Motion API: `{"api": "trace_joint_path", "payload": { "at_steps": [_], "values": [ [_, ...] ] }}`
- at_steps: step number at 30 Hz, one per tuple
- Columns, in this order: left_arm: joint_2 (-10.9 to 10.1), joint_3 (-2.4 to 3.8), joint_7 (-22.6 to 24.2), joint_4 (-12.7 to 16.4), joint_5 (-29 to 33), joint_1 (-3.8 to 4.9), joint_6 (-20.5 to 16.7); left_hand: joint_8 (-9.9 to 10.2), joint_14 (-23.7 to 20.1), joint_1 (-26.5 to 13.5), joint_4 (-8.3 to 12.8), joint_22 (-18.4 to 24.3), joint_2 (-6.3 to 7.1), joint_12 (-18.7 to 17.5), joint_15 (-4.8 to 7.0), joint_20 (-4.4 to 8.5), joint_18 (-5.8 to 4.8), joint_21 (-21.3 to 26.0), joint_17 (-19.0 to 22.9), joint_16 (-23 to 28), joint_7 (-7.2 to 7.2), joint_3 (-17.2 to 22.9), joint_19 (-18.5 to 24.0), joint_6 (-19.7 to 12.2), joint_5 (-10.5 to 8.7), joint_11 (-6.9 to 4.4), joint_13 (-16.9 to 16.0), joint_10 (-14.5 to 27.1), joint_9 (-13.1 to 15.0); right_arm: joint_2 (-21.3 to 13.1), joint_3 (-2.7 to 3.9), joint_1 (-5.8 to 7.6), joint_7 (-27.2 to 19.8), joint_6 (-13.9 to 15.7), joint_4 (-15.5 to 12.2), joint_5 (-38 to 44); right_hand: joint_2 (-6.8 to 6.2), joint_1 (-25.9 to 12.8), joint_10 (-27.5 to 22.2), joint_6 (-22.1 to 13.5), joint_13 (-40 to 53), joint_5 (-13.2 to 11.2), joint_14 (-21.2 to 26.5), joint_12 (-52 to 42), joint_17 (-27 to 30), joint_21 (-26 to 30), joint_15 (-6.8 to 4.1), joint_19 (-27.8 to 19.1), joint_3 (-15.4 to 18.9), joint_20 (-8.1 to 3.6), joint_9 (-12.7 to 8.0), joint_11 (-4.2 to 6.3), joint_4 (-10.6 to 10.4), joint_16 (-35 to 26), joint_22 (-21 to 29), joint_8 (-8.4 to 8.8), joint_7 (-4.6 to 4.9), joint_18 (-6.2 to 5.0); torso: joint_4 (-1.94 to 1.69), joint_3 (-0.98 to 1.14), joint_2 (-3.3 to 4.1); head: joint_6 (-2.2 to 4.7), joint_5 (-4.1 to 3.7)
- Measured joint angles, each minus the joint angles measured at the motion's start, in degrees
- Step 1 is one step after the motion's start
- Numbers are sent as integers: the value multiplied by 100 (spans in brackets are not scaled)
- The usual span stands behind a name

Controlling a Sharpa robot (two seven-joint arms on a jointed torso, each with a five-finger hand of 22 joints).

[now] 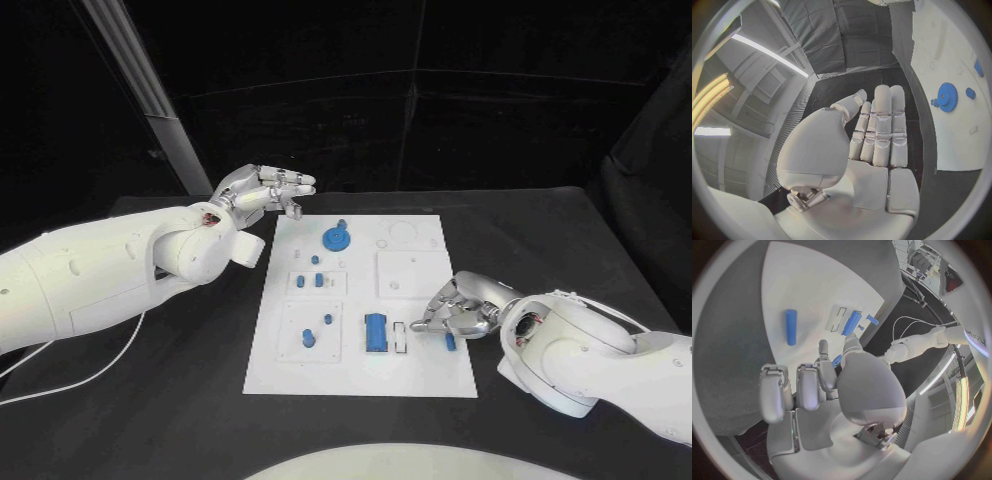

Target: Assemble the parts on the task board

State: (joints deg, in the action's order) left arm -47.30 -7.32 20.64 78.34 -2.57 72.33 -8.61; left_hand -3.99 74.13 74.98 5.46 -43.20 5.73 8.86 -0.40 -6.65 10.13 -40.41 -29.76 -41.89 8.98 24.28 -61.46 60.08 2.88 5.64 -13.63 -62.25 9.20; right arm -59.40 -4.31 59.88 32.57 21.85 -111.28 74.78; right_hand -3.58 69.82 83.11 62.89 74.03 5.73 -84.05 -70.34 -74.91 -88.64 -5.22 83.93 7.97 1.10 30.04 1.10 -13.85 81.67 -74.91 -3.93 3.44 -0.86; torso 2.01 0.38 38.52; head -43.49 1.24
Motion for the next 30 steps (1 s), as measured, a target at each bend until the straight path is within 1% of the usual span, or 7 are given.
{"api": "trace_joint_path", "payload": {
  "at_steps": [1, 4, 6, 15, 17, 19, 30],
  "values": [
    [1, 0, 0, 1, 0, 0, 1, 0, 0, 0, 0, 0, 0, 0, 0, 0, 0, 0, 0, 0, 0, 0, 0, 0, 0, 0, 0, 0, 0, -77, 1, 6, -45, 2, -12, -34, 104, 109, 0, -24, -2, 102, 0, 18, 0, 0, 0, 0, -56, 0, -31, 0, 68, 0, 0, 0, 24, 0, -1, 0, 0, 7, -14],
    [1, -5, -1, -1, 0, 0, 3, 0, 0, 0, 0, 0, 0, 0, 0, 0, 0, 0, 0, 0, 0, 0, 0, 0, 0, 0, 0, 0, 0, -316, 1, 24, -154, -21, -42, -98, 154, 376, -1, -29, 12, 466, 0, 26, 0, 0, 1, 0, -98, 0, -109, -1, 267, 8, 0, 0, 29, 1, 2, -3, 0, 24, -45],
    [1, -9, -2, -1, 0, 0, 4, 0, 0, 0, 0, 0, 0, 0, 0, 0, 0, 0, 0, 0, 0, 0, 0, 0, 0, 0, 0, 0, 0, -432, 1, 27, -188, -65, -43, -98, 181, 411, -2, -5, 22, 545, 0, 24, 0, -33, 1, 0, -80, 0, -143, -1, 310, 50, 0, 0, 5, 1, 3, -3, 0, 34, -68],
    [2, -14, -3, 0, 0, 0, 12, 0, 0, 0, 0, 0, 0, 0, 0, 0, 0, 0, 0, 0, 0, 0, 0, 0, 0, 0, 0, 0, 0, -495, -3, 29, -134, -328, 2, 206, 198, 428, 14, 211, 45, 546, 0, 10, 0, -33, 1, 0, 102, 0, -182, 15, 317, 50, 0, -33, -40, 0, 10, 4, 5, 47, -97],
    [1, -15, -3, 1, 0, 0, 14, 0, 0, 0, 0, 0, 0, 0, 0, 0, 0, 0, 0, 0, 0, 0, 0, 0, 0, 0, 0, 0, 0, -470, -3, 29, -71, -416, 38, 342, 145, 371, 23, 214, 31, 546, 0, 15, 0, -33, 1, 0, 144, 0, -169, 23, 286, 50, 0, -33, -37, 0, 10, 5, 8, 47, -98],
    [-2, -18, -4, 1, 0, 0, 16, 0, 0, 0, 0, 0, 0, 0, 0, 0, 0, 0, 1, 0, 0, 0, 0, 0, 0, 0, 0, 0, 0, -441, -3, 27, -14, -493, 67, 455, 152, 313, 24, 235, 16, 546, 1, 15, 0, -33, 0, 0, 166, 0, -155, 25, 285, 50, 0, -33, -58, 0, 10, 5, 9, 47, -99],
    [-17, -23, -5, 5, 0, -1, 26, 0, 0, 0, 0, 12, 0, 0, 0, 0, 0, 0, 13, 30, 0, 0, 0, 0, 0, -22, -1, 22, -6, -245, -6, 20, 249, -861, 198, 916, 148, 284, 33, 272, 22, 546, 1, 15, 0, -33, 0, 0, 213, 0, -121, 34, 301, 50, 0, -56, -62, 0, -1, 5, 15, 19, -98]
  ]
}}
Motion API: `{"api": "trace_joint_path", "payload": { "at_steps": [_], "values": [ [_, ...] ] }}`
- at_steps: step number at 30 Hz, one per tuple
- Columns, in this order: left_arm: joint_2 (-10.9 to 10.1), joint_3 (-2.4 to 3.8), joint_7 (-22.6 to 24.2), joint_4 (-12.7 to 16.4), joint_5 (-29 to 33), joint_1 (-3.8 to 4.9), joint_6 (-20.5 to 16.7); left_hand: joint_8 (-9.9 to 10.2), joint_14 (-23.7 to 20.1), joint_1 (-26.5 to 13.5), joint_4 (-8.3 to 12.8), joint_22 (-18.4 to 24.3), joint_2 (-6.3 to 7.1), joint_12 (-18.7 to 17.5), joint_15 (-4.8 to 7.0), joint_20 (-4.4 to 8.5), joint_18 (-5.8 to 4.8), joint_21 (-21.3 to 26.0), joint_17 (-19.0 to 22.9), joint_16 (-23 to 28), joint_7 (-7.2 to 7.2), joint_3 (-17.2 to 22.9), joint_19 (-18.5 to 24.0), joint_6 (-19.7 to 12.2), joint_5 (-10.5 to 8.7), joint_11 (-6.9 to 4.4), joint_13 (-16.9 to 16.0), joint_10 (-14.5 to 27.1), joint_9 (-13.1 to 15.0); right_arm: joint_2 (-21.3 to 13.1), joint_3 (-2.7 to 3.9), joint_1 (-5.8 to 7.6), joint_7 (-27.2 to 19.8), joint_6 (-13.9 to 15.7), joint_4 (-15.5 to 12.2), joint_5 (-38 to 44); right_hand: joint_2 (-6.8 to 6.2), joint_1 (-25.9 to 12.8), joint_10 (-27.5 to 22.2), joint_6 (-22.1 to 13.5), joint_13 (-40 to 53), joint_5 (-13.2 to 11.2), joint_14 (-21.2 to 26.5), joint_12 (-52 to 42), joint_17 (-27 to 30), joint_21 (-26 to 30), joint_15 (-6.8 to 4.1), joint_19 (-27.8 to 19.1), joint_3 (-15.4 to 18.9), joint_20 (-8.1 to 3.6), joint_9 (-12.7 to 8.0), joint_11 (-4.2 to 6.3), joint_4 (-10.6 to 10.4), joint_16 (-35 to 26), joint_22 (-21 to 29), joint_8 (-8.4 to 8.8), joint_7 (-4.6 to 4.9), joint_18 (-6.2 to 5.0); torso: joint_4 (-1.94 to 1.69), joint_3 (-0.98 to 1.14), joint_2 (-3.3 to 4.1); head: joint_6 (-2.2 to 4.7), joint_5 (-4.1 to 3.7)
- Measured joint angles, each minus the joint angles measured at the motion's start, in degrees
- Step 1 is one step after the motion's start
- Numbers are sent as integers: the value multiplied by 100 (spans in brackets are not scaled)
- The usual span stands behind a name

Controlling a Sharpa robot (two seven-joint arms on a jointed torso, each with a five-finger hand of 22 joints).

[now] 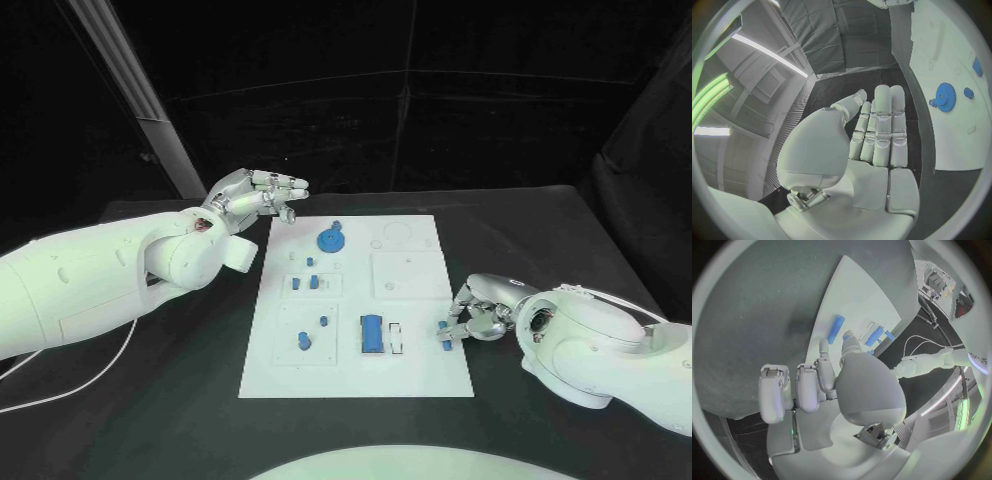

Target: Assemble the parts on the task board

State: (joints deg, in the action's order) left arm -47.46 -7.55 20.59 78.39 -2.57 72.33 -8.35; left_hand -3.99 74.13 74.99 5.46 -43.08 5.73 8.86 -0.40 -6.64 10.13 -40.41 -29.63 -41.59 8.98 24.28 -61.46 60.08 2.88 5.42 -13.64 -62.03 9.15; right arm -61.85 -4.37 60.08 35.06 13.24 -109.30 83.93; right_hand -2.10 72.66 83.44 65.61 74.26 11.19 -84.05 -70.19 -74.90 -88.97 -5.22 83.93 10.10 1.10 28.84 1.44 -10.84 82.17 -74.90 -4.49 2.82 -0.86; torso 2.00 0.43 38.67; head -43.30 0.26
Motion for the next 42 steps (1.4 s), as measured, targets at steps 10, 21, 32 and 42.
{"api": "trace_joint_path", "payload": {
  "at_steps": [10, 21, 32, 42],
  "values": [
    [-3, -4, -1, -3, 0, -1, 5, 0, 0, 0, 0, 0, 0, 0, 0, 0, 0, 0, 0, 0, 0, 0, 0, 0, 0, 0, 0, 0, 1, 165, 0, -6, 115, -255, 77, 257, 50, 299, -1, 41, 39, 52, 0, -4, 0, 0, 1, 0, -44, 0, 59, -1, 252, 0, 0, -32, -40, 0, -3, -2, -2, -27, 9],
    [-13, -7, -2, 0, 0, -2, 11, 0, 0, 0, 0, -1, 0, 0, 0, 0, 0, 0, 0, 0, 0, 0, 0, 0, 0, 0, 4, 0, 1, 374, 22, -23, 228, -495, 122, 752, 129, 615, -13, 69, 340, 300, 14, 55, 0, -22, -9, 0, -117, 0, 86, 31, 628, 0, 0, -14, -32, 0, -9, -5, -5, -45, 8],
    [-24, -9, -2, 3, 0, -3, 13, 0, 0, 0, 0, -2, 0, 0, 0, 0, 0, 0, -1, 0, 0, 0, 0, 0, 0, 0, 4, 0, 2, 436, 20, -48, 305, -484, 83, 1002, 309, 434, -13, 18, 495, 1247, 14, 55, 0, -23, -9, 0, -86, 0, -5, 31, 695, 23, 0, 75, -39, 0, -9, -8, -9, -40, 22],
    [-19, -10, -4, -1, 0, -6, 18, 0, 0, 0, 0, -2, 0, 0, 0, 0, 0, 0, -1, 0, 0, 0, 0, 0, 0, 0, 3, 0, 2, 317, 11, -59, 260, -120, -27, 426, 587, 436, -13, -123, 1197, 1714, 15, 50, -4, -56, -10, 0, -223, 0, -251, 31, 708, 46, 0, 140, 9, 0, -9, -5, -9, -36, 30]
  ]
}}
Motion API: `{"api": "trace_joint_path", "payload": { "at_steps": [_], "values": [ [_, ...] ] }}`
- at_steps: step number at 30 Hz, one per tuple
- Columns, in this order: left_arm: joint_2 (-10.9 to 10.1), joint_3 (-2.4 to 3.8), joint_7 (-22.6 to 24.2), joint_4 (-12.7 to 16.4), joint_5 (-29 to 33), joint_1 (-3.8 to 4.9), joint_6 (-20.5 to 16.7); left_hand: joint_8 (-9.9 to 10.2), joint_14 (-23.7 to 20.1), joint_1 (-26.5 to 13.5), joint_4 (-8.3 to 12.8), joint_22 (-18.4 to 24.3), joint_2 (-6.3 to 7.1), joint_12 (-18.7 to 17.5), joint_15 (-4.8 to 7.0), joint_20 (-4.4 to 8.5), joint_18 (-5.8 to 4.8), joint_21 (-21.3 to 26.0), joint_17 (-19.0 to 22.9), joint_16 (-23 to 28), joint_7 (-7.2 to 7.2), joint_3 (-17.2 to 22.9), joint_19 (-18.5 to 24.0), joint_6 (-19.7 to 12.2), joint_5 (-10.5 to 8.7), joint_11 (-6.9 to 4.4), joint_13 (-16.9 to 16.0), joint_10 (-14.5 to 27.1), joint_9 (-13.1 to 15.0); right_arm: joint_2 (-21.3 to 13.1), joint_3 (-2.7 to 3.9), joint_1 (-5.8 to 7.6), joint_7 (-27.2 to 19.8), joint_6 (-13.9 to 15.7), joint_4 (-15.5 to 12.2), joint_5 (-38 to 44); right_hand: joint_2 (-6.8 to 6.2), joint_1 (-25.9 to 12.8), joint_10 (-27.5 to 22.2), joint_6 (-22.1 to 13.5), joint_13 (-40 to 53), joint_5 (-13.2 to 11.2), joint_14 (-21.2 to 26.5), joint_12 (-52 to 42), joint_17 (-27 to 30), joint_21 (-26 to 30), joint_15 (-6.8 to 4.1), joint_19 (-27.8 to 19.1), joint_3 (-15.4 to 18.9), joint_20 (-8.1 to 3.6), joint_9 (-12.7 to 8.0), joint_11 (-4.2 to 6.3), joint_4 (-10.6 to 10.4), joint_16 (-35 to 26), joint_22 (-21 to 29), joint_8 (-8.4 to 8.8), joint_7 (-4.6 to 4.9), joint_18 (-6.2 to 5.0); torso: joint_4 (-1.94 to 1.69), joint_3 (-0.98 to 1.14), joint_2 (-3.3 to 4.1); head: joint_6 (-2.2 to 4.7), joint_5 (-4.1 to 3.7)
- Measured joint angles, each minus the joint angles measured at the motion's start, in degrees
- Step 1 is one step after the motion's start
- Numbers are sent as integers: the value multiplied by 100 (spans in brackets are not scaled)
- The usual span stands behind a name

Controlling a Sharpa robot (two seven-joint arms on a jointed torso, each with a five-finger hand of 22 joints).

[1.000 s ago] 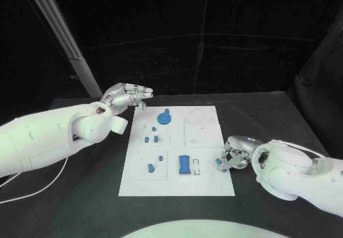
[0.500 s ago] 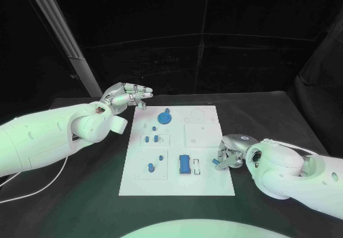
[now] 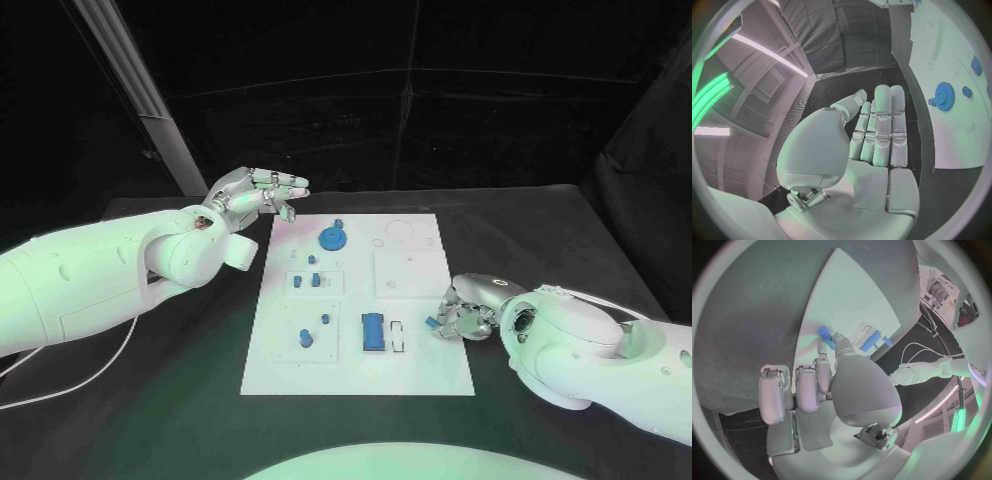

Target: Assemble the parts on the task board

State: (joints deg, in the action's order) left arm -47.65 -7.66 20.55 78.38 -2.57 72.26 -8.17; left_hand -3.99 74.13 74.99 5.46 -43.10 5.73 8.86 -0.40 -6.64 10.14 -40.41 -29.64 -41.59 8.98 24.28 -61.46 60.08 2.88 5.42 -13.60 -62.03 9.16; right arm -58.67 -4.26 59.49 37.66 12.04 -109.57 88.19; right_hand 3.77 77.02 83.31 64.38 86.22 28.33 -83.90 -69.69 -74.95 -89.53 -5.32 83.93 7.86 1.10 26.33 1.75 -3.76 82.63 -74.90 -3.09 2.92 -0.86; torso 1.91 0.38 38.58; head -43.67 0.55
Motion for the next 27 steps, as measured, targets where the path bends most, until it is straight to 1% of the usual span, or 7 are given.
{"api": "trace_joint_path", "payload": {
  "at_steps": [1, 5, 7, 15, 18, 23, 27],
  "values": [
    [1, 0, 0, -1, 0, -1, 0, 0, 0, 0, 0, 0, 0, 0, 0, 0, 0, 0, 0, 0, 0, 0, 0, 0, 0, 0, 0, 0, 0, -11, -1, -1, -15, 41, -13, -85, 66, 66, 0, -31, 199, 0, 0, -1, 0, 0, 0, 0, 0, 0, -16, 0, 0, 0, 0, 1, 8, 0, 0, 1, 0, -2, 2],
    [2, -1, -2, -4, 0, -1, 2, 0, 0, 0, 0, 8, 0, 0, 0, 0, 0, 0, 4, 0, 0, 0, 0, 0, 0, 0, 0, 0, 0, -45, -9, -13, -84, 219, -62, -434, 93, 48, 2, -47, 207, 0, 0, -9, 0, 0, 0, 0, 0, 0, -55, -3, 0, 0, 0, -6, 11, 0, -1, 1, 1, -8, 11],
    [5, -2, -3, -4, 0, -2, 4, 0, 0, 0, 0, 8, 0, 0, 0, 0, 0, 0, 5, 0, 0, 0, 0, 0, 0, 0, 0, 0, 0, -53, -10, -13, -130, 323, -94, -602, 93, 48, 22, -48, 208, 0, 0, -16, 1, 0, 1, 0, 0, 0, -73, -22, 0, 0, 0, -19, 11, 0, -1, 1, 3, -12, 14],
    [10, -4, -5, -5, 0, -4, 6, 0, 0, 0, 0, 8, 0, 0, 0, 0, 0, 0, 5, 0, 0, 0, 0, 0, 0, 0, 0, 0, 1, -19, -10, -13, -313, 659, -177, -1094, 93, 49, 21, -48, 207, -1, -1, -19, 1, -24, 1, 0, 0, 0, -144, -23, 0, 0, 0, -20, 12, 0, -3, -3, 7, -31, 28],
    [10, -5, -7, -5, 0, -4, 7, 0, 0, 0, 0, 7, 0, 0, 0, 0, 0, 0, 5, 0, 0, 0, 0, 0, 0, 0, -1, 0, 0, 21, -10, -13, -368, 731, -179, -1232, 120, 22, 21, -12, 207, -28, -1, -33, 1, -24, 1, 0, 30, 0, -188, -23, -29, 0, 0, -46, 13, 0, -3, -3, 7, -38, 34],
    [10, -6, -9, -3, 0, -4, 7, 0, 0, 0, 0, 7, 0, 0, 0, 0, 0, 0, 5, 0, 0, 0, 0, 0, 0, 0, -1, 0, 1, 79, -10, -13, -405, 789, -160, -1380, 153, -15, 21, 141, 207, -41, -1, -34, 1, -24, 2, 0, 68, 0, -240, -23, -65, 1, 0, -52, -31, 1, -3, -5, 7, -48, 35],
    [10, -6, -10, 0, 0, -4, 8, 0, 0, 0, 0, 7, 0, 0, 0, 0, 0, 0, 5, 0, 0, 0, 0, 0, 0, 0, -1, 0, 1, 156, -10, -12, -397, 782, -119, -1458, 136, -213, 21, 291, 198, -51, -3, -29, 1, -24, 0, 0, 154, 0, -266, -22, -150, 21, 0, -89, -67, 0, -3, -6, 7, -54, 40]
  ]
}}
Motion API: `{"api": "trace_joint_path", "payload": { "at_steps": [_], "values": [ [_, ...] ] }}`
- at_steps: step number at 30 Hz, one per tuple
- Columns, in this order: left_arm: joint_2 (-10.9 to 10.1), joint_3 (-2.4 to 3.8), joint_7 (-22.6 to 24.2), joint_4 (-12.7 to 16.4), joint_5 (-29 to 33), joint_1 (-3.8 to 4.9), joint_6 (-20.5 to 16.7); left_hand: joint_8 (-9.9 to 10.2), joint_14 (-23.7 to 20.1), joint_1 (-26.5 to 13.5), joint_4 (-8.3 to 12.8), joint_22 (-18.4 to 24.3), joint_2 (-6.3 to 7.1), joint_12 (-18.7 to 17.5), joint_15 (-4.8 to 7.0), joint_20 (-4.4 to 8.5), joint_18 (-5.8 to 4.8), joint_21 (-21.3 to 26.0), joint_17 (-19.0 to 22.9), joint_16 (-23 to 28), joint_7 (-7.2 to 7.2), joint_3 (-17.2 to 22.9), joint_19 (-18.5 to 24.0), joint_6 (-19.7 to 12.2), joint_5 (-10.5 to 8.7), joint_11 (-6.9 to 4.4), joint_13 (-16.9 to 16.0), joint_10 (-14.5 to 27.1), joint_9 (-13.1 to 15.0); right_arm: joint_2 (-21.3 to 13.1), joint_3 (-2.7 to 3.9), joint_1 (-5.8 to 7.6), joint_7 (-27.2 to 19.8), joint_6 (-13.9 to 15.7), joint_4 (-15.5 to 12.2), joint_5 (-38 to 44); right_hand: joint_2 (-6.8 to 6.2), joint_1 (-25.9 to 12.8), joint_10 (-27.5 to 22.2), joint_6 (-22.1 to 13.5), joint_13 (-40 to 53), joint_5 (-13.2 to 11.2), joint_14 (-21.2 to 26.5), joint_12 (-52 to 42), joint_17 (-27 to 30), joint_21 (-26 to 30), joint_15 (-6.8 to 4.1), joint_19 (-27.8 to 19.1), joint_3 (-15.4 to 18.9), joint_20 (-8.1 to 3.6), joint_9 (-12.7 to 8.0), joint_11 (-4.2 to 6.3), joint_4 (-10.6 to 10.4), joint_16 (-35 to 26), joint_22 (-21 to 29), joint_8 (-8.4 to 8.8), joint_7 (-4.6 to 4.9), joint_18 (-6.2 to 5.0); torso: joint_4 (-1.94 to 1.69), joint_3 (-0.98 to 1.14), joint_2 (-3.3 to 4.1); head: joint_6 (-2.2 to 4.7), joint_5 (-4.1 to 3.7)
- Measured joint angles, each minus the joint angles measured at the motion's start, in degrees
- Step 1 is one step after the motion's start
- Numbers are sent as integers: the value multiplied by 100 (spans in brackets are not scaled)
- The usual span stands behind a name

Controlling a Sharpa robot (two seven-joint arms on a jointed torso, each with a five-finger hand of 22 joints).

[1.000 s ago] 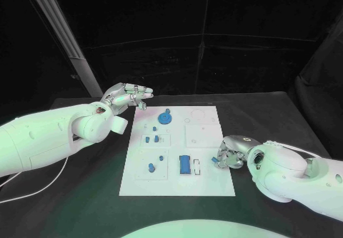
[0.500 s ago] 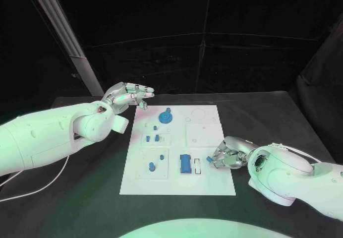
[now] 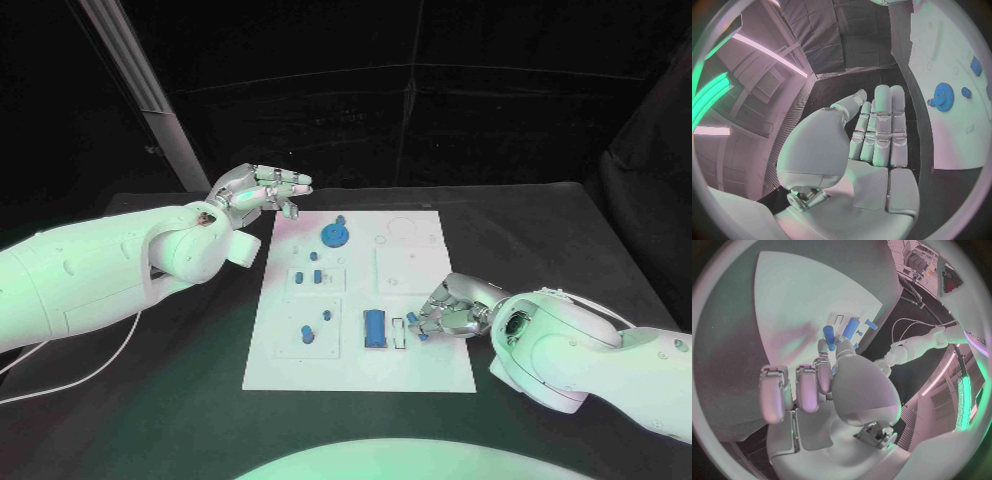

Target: Assemble the parts on the task board

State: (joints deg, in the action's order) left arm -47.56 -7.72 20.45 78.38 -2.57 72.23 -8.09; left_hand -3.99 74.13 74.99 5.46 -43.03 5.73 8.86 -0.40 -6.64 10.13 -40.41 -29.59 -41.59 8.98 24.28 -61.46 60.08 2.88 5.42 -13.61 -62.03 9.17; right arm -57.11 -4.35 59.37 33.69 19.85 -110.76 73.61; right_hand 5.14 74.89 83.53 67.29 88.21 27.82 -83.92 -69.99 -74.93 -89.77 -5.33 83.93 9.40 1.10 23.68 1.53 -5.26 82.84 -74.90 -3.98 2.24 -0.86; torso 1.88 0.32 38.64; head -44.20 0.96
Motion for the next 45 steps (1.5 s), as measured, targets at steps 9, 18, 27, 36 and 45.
{"api": "trace_joint_path", "payload": {
  "at_steps": [9, 18, 27, 36, 45],
  "values": [
    [-3, -1, -3, 4, 0, 0, 2, 0, 0, 0, 0, 0, 0, 0, 0, 0, 0, 0, 0, 0, 0, 0, 0, 0, 0, 0, 0, 0, 0, 188, 0, 0, 118, -123, 86, -45, -66, -84, -19, 177, -115, -22, -1, 1, 0, 0, -43, 0, 42, -43, 34, 24, -65, 21, 0, -67, -8, 0, 2, 1, 1, -15, 10],
    [-10, -1, -6, 10, 0, 0, 3, 0, 0, 0, 0, -1, 0, 0, 0, 0, 0, 0, -1, 0, 0, 0, 0, 0, 0, 0, 0, 0, 0, 312, 0, 0, 213, -225, 119, -23, -66, -84, -19, 225, -116, -22, 0, -2, 1, 0, -42, 0, 52, -43, 36, 25, -88, 21, 0, -67, -38, 0, 7, 3, 2, -29, 23],
    [-16, -1, -7, 14, 0, 0, 4, 0, 0, 0, 0, -1, 0, 0, 0, 0, 0, 0, -1, 0, 0, 0, 0, 0, 0, 0, -1, 0, 0, 385, -1, 0, 281, -253, 165, 45, -113, -177, 31, 307, -132, -50, -23, -2, 1, 0, -65, 0, 110, -42, 26, 74, -147, 21, 0, -66, -100, 0, 7, 3, 0, -27, 27],
    [-22, -1, -10, 23, 0, 0, 5, 0, 0, 0, 0, 6, 0, 0, 0, 0, 0, 26, -1, 0, 0, 0, 0, 0, 0, 21, 4, 21, -6, 450, -1, 0, 357, -320, 217, 122, -295, -580, 63, 346, -752, -809, -31, 4, 1, 0, -75, 0, 418, -42, 14, 106, -532, 12, -4, -44, -101, 0, 7, 3, 0, -30, 27],
    [-31, -1, -14, 32, 0, 1, 5, 0, 0, 0, 0, 5, 0, 0, 0, 0, 0, 26, -1, 0, 0, 0, 0, 0, 0, 21, 4, 21, -5, 499, -1, 0, 425, -362, 260, 213, -414, -699, 72, 326, -1210, -1414, -31, 83, 2, 0, -75, 0, 539, -42, 16, 114, -821, -33, -4, -21, -81, 0, 7, 3, -1, -40, 27]
  ]
}}
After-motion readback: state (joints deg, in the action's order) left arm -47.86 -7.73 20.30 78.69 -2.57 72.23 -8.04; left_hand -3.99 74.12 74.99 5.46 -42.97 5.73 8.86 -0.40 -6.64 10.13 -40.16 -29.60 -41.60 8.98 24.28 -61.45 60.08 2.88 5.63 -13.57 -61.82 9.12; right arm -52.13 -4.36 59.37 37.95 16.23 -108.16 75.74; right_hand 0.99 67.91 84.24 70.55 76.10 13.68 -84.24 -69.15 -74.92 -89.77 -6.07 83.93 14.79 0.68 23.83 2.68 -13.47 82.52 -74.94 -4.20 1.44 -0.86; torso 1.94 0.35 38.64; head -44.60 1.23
